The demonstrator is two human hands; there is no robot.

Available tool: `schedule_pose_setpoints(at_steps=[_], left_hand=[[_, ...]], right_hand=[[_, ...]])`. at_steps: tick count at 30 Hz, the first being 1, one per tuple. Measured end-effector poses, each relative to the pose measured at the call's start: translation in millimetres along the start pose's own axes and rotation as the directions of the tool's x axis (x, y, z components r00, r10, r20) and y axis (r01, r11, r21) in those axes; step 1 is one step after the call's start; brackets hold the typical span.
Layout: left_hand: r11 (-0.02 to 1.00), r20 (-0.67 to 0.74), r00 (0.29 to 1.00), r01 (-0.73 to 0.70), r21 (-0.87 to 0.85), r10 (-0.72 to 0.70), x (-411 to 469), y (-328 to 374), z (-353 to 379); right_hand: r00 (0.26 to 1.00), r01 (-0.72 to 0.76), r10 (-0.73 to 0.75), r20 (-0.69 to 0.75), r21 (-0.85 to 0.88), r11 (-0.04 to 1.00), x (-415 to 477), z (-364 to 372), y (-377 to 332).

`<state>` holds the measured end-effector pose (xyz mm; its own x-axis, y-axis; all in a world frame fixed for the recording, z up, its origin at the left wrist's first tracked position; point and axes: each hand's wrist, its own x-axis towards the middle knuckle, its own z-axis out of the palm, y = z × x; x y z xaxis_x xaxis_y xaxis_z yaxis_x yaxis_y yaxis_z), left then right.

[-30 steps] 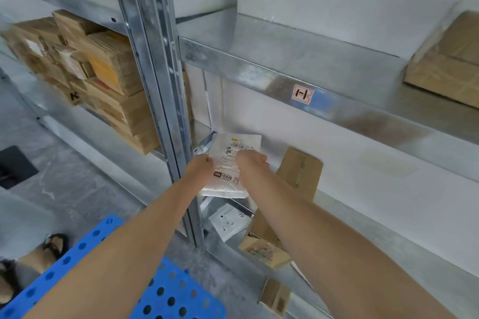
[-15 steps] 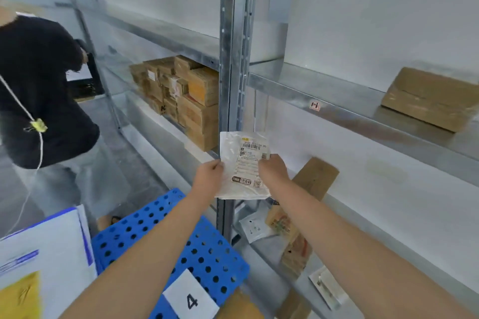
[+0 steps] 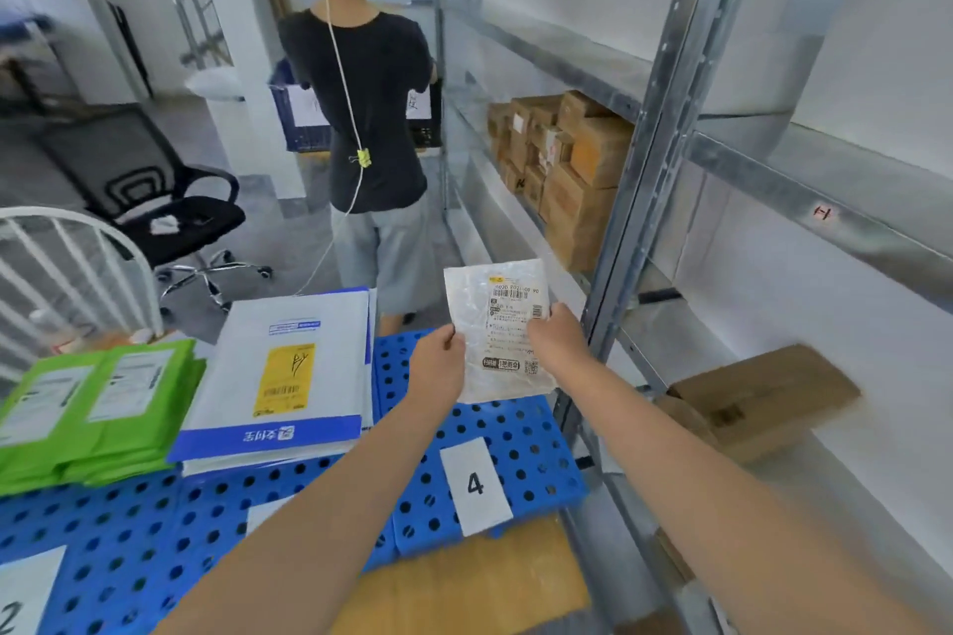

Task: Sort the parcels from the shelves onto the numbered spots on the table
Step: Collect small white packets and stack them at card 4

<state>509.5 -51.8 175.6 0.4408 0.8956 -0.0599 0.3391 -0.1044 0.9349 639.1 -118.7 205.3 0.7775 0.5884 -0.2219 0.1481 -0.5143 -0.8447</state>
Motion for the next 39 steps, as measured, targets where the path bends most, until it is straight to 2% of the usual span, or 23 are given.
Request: schedule_pose_setpoints(at_steps=[5,10,17,25,30,33,35,39], left_hand=[[0.991,-0.087,0.990,0.115,0.066,-0.109,5.4,-36.9,-4.0],[0.983,-0.104,0.986,0.143,0.111,-0.132,43.7,-54.9,-6.9],[0.952,-0.090,0.958,0.281,0.121,-0.271,103.7,-89.1,14.1],[0.894,-0.113,0.911,0.411,0.178,-0.396,145.9,-127.4,28.1],[0.839,-0.102,0.876,0.481,0.254,-0.472,151.8,-140.5,34.0],[0.817,-0.123,0.868,0.494,0.298,-0.481,152.7,-150.2,33.6],[0.808,-0.136,0.864,0.501,0.309,-0.484,152.5,-153.5,31.8],[0.785,-0.130,0.857,0.510,0.353,-0.498,150.2,-153.2,27.8]], right_hand=[[0.996,-0.018,0.023,0.086,-0.057,0.998,11.5,34.5,12.4],[0.993,-0.015,0.019,0.118,-0.034,0.999,46.1,65.7,15.6],[0.976,-0.149,0.156,0.151,-0.055,0.987,106.8,115.1,38.6],[0.947,-0.208,0.242,0.211,-0.172,0.963,150.4,156.8,63.3],[0.948,-0.165,0.221,0.231,-0.236,0.957,157.5,167.4,71.8],[0.920,-0.091,0.197,0.338,-0.306,0.948,160.8,170.4,78.5],[0.901,-0.071,0.192,0.389,-0.303,0.950,161.7,171.4,83.1],[0.899,-0.049,0.167,0.405,-0.285,0.957,157.4,169.2,86.9]])
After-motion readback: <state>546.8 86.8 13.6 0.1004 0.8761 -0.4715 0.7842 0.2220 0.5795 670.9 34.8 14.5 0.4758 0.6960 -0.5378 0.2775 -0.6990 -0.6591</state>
